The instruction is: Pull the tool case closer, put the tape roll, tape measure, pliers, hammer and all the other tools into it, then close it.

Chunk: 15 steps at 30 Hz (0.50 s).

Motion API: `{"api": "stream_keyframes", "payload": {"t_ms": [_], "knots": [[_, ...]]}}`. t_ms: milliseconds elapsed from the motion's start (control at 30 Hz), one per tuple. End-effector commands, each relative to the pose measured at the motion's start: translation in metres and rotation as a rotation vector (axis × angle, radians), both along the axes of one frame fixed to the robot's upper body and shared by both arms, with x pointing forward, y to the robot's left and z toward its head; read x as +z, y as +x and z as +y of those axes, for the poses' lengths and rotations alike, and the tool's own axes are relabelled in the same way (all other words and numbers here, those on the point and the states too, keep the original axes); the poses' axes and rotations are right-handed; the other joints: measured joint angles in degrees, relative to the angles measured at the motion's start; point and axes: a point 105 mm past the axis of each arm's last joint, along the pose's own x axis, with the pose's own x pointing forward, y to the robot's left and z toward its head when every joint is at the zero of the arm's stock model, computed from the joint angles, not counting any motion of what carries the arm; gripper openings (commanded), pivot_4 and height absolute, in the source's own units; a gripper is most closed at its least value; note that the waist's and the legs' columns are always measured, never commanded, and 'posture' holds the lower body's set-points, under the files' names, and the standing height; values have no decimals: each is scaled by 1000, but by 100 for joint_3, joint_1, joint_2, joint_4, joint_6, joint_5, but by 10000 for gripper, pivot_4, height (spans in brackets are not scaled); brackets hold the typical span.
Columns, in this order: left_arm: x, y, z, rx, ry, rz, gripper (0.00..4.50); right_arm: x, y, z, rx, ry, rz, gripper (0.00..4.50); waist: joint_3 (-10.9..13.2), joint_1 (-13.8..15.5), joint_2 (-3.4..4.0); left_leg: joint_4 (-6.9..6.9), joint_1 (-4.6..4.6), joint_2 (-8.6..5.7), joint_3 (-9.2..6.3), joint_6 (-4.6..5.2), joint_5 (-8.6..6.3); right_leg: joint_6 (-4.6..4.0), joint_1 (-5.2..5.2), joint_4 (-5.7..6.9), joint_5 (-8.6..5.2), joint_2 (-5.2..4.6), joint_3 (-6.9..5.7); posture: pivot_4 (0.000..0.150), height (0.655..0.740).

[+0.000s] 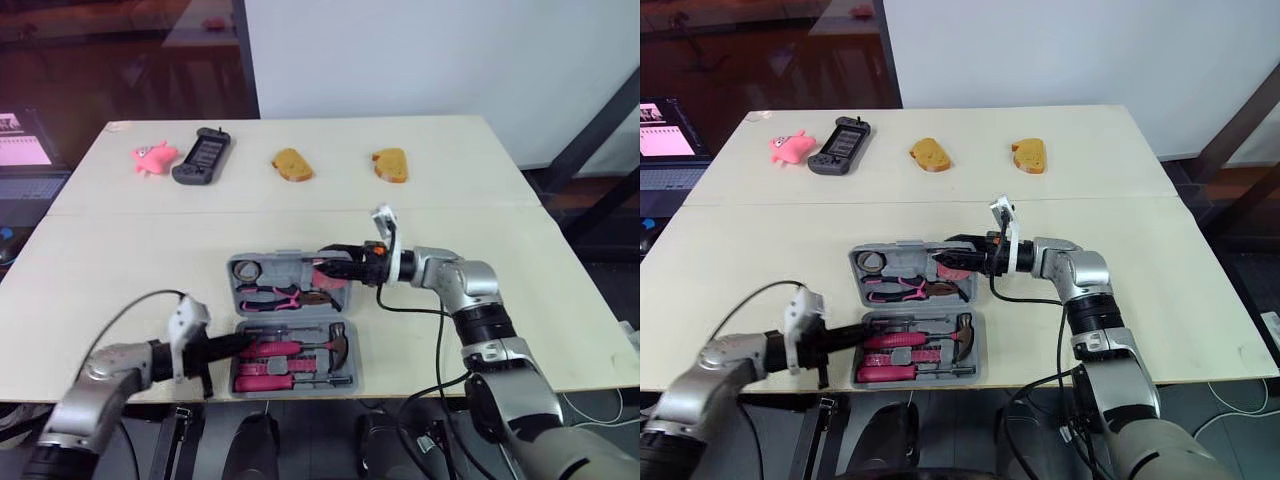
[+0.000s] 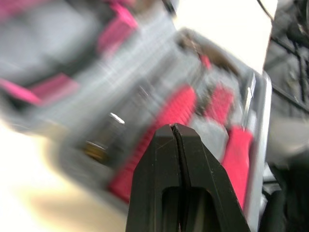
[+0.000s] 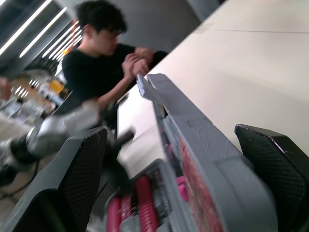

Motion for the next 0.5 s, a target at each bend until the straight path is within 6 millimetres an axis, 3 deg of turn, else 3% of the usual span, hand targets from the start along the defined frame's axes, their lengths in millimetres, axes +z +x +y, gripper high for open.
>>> {"api": "stream_keyframes", "payload": {"t_ms": [33, 200, 333, 500], "knots": [[34, -2, 40, 93, -11, -12, 0, 13, -18, 4, 86, 21, -64, 44597, 6, -30, -10, -4, 0, 1, 0, 0, 0, -1, -4, 1, -1, 0, 0, 1500, 7207], [49, -12, 68, 153, 4, -21, 0, 21, -36, 2, 154, 28, -83, 44597, 11, -14, -5, -9, -2, 0, 1, -1, -1, -5, -8, -7, -5, -2, 0, 1500, 7207], [53, -16, 104, 267, 129, -63, 0, 26, -85, -7, 305, 15, -98, 44597, 15, 30, -14, -9, -16, 1, 1, -2, -1, -10, -16, -14, -8, -2, -2, 1500, 7207], [58, -5, 102, 281, 183, -134, 0, 29, -92, -19, 229, -29, -169, 44597, 14, 32, -21, 11, -71, 0, 0, -6, 2, -29, -69, -14, 1, -3, -2, 1500, 7207]]}}
